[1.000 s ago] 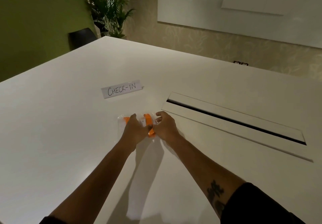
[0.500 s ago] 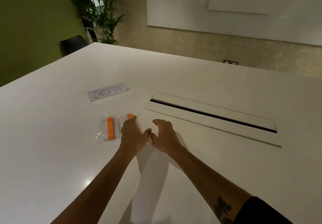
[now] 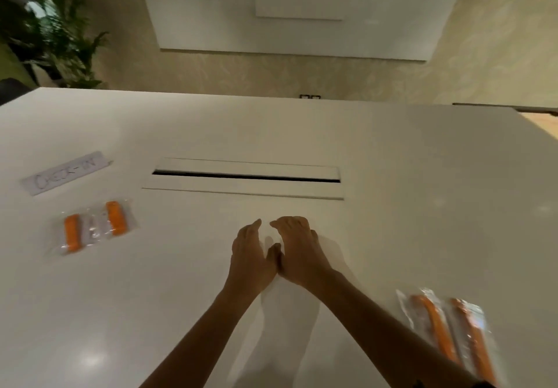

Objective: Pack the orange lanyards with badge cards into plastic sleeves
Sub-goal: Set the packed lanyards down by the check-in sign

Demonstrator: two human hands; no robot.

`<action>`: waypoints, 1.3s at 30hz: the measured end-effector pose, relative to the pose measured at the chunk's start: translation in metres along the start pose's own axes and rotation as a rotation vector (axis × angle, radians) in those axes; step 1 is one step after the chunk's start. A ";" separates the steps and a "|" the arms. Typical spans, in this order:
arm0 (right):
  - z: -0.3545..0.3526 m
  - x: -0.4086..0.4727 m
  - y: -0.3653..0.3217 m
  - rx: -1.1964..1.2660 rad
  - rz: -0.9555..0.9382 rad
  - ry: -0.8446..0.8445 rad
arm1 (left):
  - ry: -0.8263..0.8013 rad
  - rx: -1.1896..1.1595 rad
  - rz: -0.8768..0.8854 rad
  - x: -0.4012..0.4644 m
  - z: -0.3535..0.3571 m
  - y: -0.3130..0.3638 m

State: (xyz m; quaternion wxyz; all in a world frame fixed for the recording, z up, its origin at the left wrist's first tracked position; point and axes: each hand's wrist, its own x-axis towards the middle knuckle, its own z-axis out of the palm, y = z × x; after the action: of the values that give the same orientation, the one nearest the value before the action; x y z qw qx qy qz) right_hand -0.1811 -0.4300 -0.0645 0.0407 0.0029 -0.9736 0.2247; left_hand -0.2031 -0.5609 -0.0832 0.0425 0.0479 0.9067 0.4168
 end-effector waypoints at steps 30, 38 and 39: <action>-0.106 -0.185 0.220 -0.131 0.446 -0.205 | -0.350 -0.110 0.039 -0.155 0.171 0.137; -0.103 -0.183 0.213 -0.066 0.418 -0.167 | -0.392 -0.399 -0.089 -0.155 0.164 0.126; -0.103 -0.182 0.210 -0.060 0.414 -0.152 | -0.399 -0.432 -0.085 -0.154 0.161 0.125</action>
State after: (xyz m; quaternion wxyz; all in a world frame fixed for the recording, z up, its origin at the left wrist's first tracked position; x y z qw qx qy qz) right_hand 0.0031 -0.1986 -0.0781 -0.0799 -0.1814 -0.9598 0.1985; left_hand -0.0256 -0.3779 -0.0864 0.2465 0.0810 0.7720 0.5802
